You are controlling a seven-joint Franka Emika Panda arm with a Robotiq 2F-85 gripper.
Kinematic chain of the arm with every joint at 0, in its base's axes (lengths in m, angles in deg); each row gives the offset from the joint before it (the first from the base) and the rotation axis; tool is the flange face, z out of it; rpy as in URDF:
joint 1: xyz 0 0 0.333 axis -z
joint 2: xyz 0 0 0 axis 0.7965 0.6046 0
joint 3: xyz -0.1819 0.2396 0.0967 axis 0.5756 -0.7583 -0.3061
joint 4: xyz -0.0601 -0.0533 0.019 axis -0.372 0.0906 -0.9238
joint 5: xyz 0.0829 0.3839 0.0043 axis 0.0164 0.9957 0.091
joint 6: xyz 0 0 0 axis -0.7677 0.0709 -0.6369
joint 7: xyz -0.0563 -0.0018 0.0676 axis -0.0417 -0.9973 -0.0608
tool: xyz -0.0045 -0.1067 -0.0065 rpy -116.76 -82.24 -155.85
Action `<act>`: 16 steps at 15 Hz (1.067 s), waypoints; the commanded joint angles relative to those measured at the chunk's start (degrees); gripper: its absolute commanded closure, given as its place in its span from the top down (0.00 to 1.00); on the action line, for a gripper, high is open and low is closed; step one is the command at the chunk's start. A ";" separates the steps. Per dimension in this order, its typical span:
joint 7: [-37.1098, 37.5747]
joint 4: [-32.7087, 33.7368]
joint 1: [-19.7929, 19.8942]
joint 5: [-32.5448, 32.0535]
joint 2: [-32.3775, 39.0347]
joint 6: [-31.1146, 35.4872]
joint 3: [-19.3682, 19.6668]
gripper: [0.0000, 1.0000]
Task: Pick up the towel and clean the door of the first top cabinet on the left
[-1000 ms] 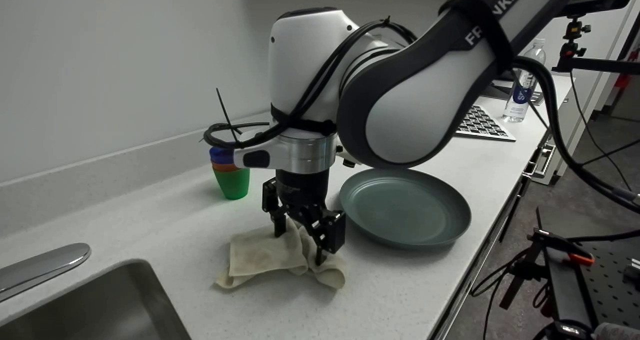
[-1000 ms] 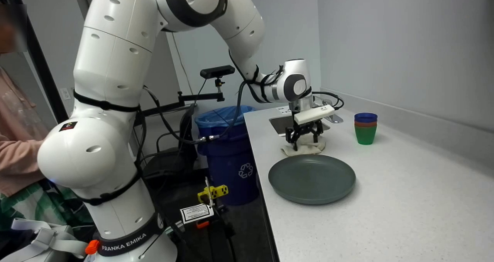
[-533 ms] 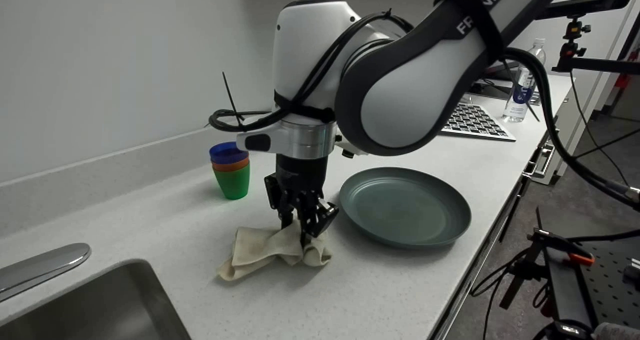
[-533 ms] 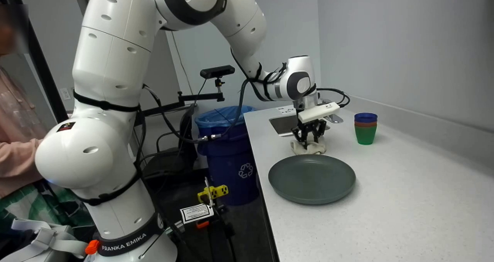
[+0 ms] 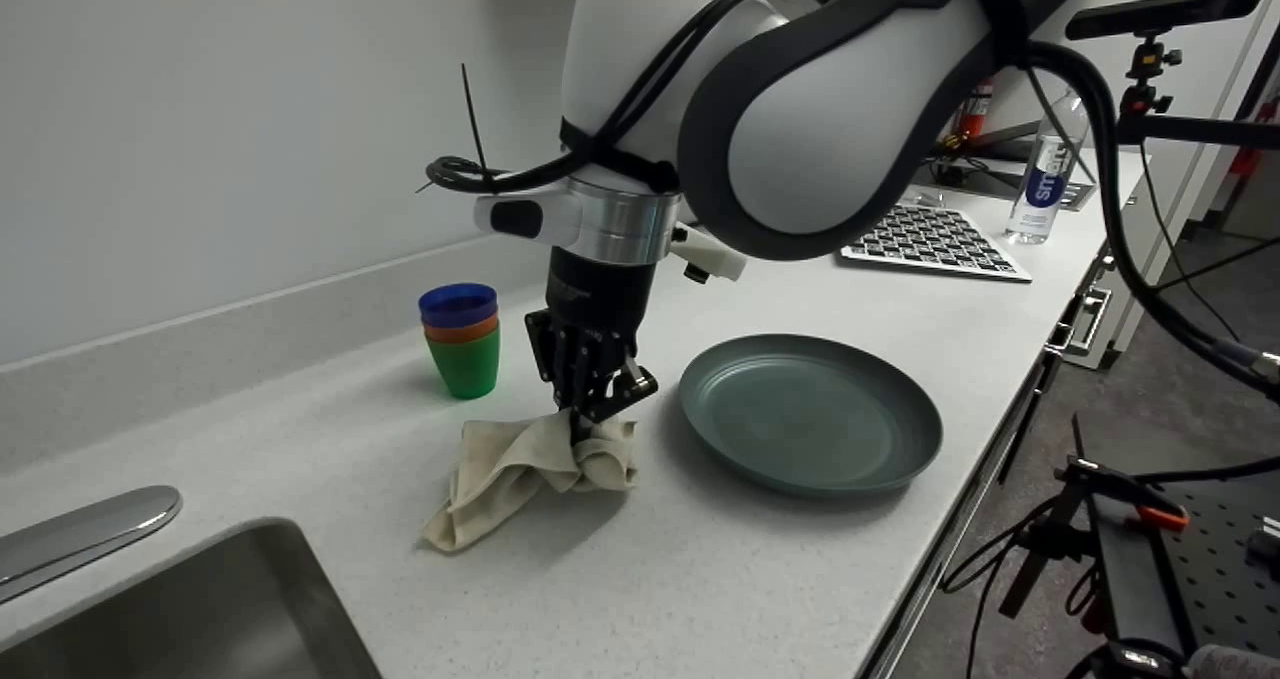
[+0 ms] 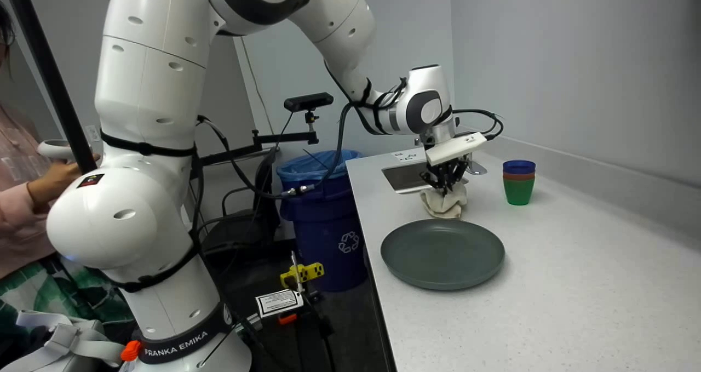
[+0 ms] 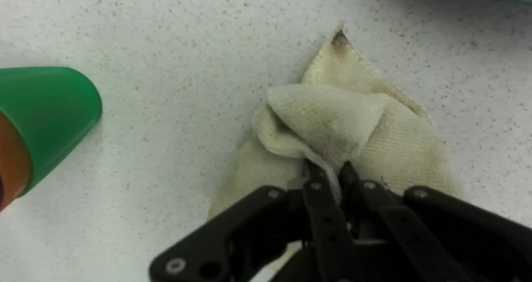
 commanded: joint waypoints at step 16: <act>3.84 -14.69 -1.85 6.75 -28.40 -9.87 3.95 0.11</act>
